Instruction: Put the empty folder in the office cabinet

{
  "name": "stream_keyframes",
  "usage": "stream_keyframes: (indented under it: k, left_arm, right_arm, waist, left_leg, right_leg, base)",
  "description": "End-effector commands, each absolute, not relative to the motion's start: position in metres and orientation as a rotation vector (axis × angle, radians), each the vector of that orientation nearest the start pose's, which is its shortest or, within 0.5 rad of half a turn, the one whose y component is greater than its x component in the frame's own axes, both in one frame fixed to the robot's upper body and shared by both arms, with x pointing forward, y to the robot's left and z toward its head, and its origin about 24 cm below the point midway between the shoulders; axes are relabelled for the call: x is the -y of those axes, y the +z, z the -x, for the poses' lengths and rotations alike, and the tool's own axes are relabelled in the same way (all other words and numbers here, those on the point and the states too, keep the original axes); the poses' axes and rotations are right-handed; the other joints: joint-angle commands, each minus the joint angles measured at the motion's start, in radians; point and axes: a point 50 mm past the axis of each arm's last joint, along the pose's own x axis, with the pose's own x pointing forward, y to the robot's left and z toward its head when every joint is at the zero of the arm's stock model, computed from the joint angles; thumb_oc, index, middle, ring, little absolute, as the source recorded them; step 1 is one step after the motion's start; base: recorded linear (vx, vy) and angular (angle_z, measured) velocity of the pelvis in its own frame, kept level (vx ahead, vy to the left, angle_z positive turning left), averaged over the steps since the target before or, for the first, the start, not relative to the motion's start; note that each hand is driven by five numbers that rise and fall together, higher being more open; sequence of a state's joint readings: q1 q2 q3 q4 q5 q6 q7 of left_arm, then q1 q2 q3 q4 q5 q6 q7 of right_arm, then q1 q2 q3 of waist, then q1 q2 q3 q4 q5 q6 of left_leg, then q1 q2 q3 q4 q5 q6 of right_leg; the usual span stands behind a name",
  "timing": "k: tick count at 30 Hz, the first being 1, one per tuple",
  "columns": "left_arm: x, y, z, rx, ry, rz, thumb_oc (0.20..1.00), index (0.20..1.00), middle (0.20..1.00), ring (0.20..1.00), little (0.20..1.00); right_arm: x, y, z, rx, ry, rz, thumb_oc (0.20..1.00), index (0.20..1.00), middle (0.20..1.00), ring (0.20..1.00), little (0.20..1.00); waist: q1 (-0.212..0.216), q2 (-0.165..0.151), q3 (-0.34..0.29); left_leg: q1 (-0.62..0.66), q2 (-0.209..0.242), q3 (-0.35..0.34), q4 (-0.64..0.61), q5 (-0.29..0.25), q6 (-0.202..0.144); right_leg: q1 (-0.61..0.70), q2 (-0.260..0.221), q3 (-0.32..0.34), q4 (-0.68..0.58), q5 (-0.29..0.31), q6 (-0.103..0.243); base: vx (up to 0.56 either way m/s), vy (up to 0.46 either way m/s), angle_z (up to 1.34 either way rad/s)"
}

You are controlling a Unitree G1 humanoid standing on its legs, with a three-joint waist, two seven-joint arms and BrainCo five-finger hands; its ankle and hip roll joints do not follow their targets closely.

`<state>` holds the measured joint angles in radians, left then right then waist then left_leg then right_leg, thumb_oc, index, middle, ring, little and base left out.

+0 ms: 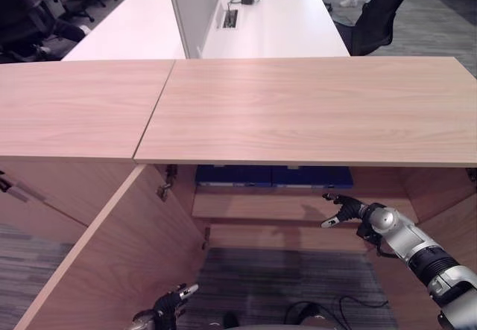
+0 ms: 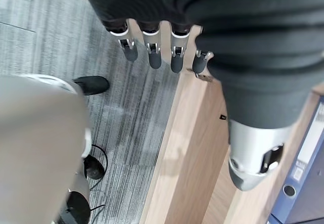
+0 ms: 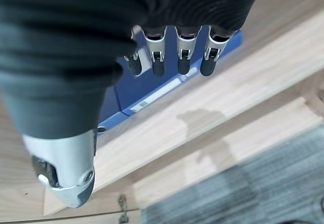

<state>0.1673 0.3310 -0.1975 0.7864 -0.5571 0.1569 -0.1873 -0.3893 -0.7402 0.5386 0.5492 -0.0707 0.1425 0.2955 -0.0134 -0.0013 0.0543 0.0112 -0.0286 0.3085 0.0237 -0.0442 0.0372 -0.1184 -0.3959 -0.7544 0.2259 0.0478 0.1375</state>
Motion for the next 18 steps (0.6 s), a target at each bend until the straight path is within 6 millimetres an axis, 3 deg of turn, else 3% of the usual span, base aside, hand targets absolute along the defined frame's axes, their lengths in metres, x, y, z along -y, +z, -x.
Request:
stream_keyframes:
  k: [1,7,8,9,10,12,13,14,15,18]
  left_arm:
    - [-0.226,-0.135,-0.115,-1.027,0.022,0.244,1.0,1.0,1.0,1.0,1.0]
    - [-0.221,-0.134,-0.118,-1.015,-0.002,0.231,1.0,1.0,1.0,1.0,1.0]
    - [-0.219,-0.135,-0.12,-1.017,-0.008,0.222,1.0,1.0,1.0,1.0,1.0]
    - [-0.217,-0.136,-0.122,-1.019,-0.011,0.215,1.0,1.0,1.0,1.0,1.0]
    - [-0.21,-0.137,-0.126,-1.013,-0.024,0.212,1.0,1.0,1.0,1.0,1.0]
    - [-0.206,-0.139,-0.125,-1.027,-0.035,0.209,1.0,1.0,1.0,1.0,1.0]
    - [-0.203,-0.146,-0.117,-1.076,-0.062,0.181,1.0,1.0,1.0,1.0,1.0]
    - [-0.203,-0.146,-0.117,-1.076,-0.062,0.181,1.0,1.0,1.0,1.0,1.0]
    - [-0.203,-0.148,-0.114,-1.097,-0.072,0.152,1.0,1.0,1.0,1.0,1.0]
    - [-0.203,-0.149,-0.116,-1.103,-0.083,0.126,1.0,1.0,1.0,1.0,1.0]
  right_arm:
    - [0.241,0.006,-0.294,-0.538,0.452,0.912,1.0,1.0,1.0,1.0,1.0]
    - [0.237,-0.008,-0.286,-0.565,0.447,0.864,1.0,1.0,1.0,1.0,1.0]
    - [0.234,-0.016,-0.281,-0.585,0.455,0.838,1.0,1.0,1.0,1.0,1.0]
    - [0.233,-0.022,-0.276,-0.603,0.46,0.829,1.0,1.0,1.0,1.0,1.0]
    - [0.231,-0.036,-0.266,-0.649,0.473,0.801,1.0,1.0,1.0,1.0,1.0]
    - [0.228,-0.052,-0.254,-0.712,0.493,0.771,1.0,1.0,1.0,1.0,1.0]
    - [0.226,-0.085,-0.225,-0.868,0.518,0.703,1.0,1.0,1.0,1.0,1.0]
    - [0.226,-0.085,-0.225,-0.867,0.518,0.703,1.0,1.0,1.0,1.0,1.0]
    - [0.228,-0.105,-0.205,-0.979,0.507,0.668,1.0,1.0,1.0,1.0,1.0]
    - [0.225,-0.123,-0.187,-1.078,0.456,0.603,1.0,1.0,1.0,1.0,1.0]
  waist:
    - [0.009,-0.045,-0.021]
    - [0.003,-0.044,-0.022]
    - [-0.004,-0.047,-0.011]
    - [-0.008,-0.048,-0.004]
    - [-0.007,-0.045,0.006]
    - [0.002,-0.039,0.001]
    - [0.012,-0.049,-0.035]
    - [0.012,-0.049,-0.035]
    - [0.028,-0.052,-0.051]
    - [0.042,-0.055,-0.059]
  left_leg:
    - [0.092,-0.049,-0.007,0.027,-0.192,0.019]
    - [0.109,-0.066,-0.032,-0.003,-0.171,0.029]
    - [0.1,-0.065,-0.048,0.001,-0.156,0.026]
    - [0.092,-0.061,-0.057,0.002,-0.146,0.023]
    - [0.07,-0.048,-0.086,0.002,-0.123,0.013]
    - [0.055,-0.036,-0.108,-0.007,-0.105,0.007]
    - [0.018,-0.026,-0.151,-0.018,-0.056,0.0]
    - [0.017,-0.026,-0.151,-0.018,-0.056,-0.001]
    - [0.001,-0.023,-0.181,-0.024,-0.032,-0.003]
    - [-0.024,-0.017,-0.23,-0.04,0.001,-0.01]
  right_leg:
    - [-0.104,0.064,0.015,-0.179,0.2,0.087]
    - [-0.107,0.03,0.025,-0.139,0.234,0.102]
    - [-0.125,0.017,0.069,-0.121,0.265,0.117]
    - [-0.132,0.019,0.114,-0.114,0.252,0.117]
    - [-0.115,0.028,0.214,-0.11,0.185,0.103]
    - [-0.078,0.011,0.262,-0.081,0.131,0.084]
    - [-0.014,0.066,0.404,-0.07,0.037,0.05]
    - [-0.015,0.066,0.404,-0.069,0.037,0.05]
    - [0.007,0.098,0.452,-0.055,-0.011,0.045]
    - [0.027,0.166,0.514,-0.063,-0.067,0.025]
  base:
    - [-0.1,0.062,0.09]
    - [-0.07,0.035,0.09]
    - [-0.18,0.007,0.26]
    - [-0.27,-0.056,0.64]
    - [-0.22,-0.065,0.83]
    - [-0.14,-0.104,0.79]
    - [-0.07,-0.127,0.53]
    - [-0.04,-0.189,0.67]
    - [0.03,-0.115,0.67]
    - [-0.01,-0.174,0.48]
